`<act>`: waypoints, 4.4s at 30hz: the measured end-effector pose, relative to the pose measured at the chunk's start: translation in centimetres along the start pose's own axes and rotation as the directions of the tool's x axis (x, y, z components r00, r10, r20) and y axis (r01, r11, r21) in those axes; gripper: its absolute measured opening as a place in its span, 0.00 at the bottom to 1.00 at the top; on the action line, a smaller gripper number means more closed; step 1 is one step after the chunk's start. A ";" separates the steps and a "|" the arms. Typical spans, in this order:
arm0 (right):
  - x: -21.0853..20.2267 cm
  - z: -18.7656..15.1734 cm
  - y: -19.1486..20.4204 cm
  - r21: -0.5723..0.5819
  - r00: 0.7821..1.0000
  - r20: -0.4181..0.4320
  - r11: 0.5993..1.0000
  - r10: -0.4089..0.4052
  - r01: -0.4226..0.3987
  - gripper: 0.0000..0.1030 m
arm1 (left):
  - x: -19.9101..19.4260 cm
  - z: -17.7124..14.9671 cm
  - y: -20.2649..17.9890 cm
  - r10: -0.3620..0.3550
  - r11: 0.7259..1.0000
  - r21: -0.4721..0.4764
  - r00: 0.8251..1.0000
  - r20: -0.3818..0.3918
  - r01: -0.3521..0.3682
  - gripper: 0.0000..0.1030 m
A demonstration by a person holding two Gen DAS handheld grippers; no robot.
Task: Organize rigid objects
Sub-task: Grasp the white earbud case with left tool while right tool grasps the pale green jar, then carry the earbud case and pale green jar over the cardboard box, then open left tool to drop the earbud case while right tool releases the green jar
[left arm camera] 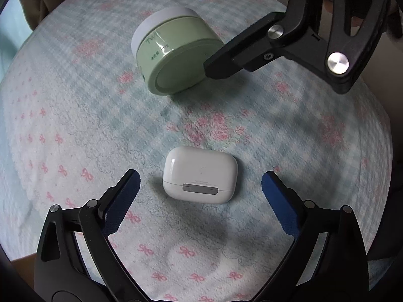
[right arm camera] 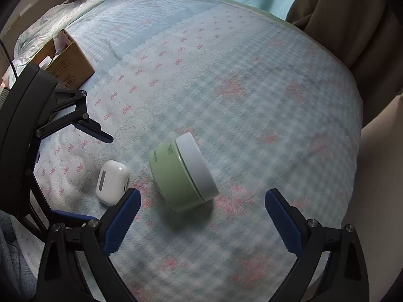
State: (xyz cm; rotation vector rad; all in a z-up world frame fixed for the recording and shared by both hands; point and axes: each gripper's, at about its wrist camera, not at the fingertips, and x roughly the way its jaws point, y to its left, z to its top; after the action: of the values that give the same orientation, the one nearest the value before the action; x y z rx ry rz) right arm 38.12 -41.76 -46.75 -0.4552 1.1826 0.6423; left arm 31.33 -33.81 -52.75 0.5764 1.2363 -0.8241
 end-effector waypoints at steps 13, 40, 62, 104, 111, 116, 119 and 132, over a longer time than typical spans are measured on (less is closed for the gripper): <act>3.7 1.7 -0.2 -0.062 0.997 0.003 0.995 0.074 -0.074 0.59 | 1.5 0.3 -0.4 0.015 0.997 0.073 1.000 0.027 -0.017 0.63; -5.0 3.6 2.2 0.150 1.000 0.026 0.989 -0.008 0.004 0.40 | -8.3 1.0 6.9 -0.027 0.961 -0.269 0.992 0.120 0.059 0.55; -22.8 15.2 17.4 0.305 0.994 0.106 0.952 -0.013 -0.020 0.39 | -36.0 -13.4 12.4 0.228 0.770 -0.638 0.934 0.274 -0.001 0.55; 0.4 24.6 34.3 0.793 0.988 -0.099 0.610 0.114 0.009 0.39 | -24.8 -32.8 30.5 0.002 0.844 -0.536 1.000 0.031 0.016 0.55; 4.3 24.3 33.5 0.839 0.971 -0.113 0.544 0.209 -0.019 0.39 | -20.8 -31.4 32.0 -0.012 0.865 -0.502 0.999 -0.035 -0.007 0.55; 6.0 24.0 33.3 0.883 0.955 -0.072 0.463 0.288 -0.072 0.39 | -19.9 -31.1 32.7 -0.008 0.872 -0.488 0.997 -0.071 -0.028 0.59; 6.4 23.7 33.2 0.897 0.950 -0.053 0.433 0.307 -0.089 0.40 | -19.8 -31.5 33.4 0.004 0.858 -0.511 0.996 -0.090 -0.049 0.76; 4.1 21.1 32.6 0.935 0.965 -0.043 0.351 0.259 -0.052 1.00 | -23.4 -34.3 33.8 0.030 0.805 -0.591 0.999 -0.037 -0.046 1.00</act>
State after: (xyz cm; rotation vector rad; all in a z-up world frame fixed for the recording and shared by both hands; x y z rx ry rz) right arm 31.87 -3.31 -43.69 0.6335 1.5820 -0.0249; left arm 35.85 18.06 -40.33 0.0962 1.4143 -0.3525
